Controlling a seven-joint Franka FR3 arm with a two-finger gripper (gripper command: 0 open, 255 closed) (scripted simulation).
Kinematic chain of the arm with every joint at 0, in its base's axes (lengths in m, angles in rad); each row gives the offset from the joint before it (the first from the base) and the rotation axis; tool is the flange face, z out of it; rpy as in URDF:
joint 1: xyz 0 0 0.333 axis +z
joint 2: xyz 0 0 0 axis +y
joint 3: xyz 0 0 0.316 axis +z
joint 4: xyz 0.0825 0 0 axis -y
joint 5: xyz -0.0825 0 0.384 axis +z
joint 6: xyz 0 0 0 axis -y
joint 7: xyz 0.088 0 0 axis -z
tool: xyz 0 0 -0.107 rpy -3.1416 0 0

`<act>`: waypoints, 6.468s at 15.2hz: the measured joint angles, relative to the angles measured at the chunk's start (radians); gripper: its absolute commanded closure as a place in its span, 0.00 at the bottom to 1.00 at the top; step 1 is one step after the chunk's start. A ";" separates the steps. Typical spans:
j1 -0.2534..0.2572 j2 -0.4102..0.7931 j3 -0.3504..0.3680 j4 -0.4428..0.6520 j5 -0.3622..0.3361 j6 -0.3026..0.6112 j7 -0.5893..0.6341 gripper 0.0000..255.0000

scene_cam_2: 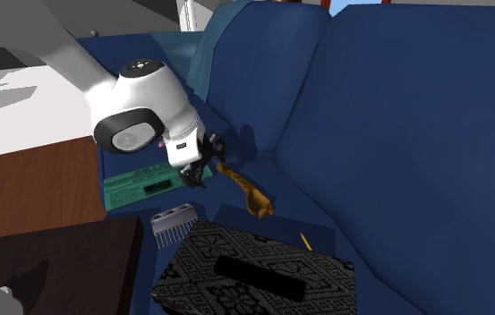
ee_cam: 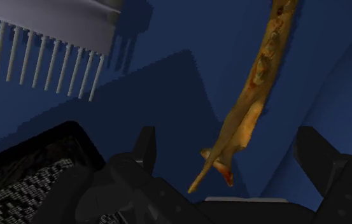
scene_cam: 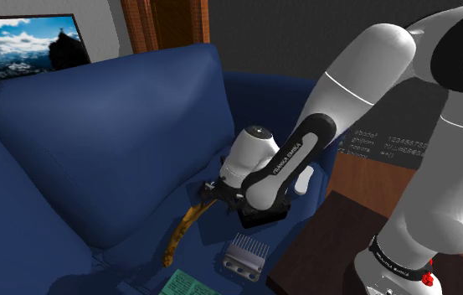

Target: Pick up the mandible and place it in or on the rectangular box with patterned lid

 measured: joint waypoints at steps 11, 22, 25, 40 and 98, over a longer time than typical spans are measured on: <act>0.383 0.412 -0.353 0.336 -0.100 0.150 0.372 0.00; 0.394 0.539 -0.364 0.437 -0.100 0.178 0.376 0.00; 0.394 0.539 -0.364 0.438 -0.100 0.178 0.376 1.00; 0.397 0.486 -0.367 0.417 -0.098 0.145 0.379 1.00; -0.056 -0.119 -0.466 0.123 0.481 -0.319 -0.640 1.00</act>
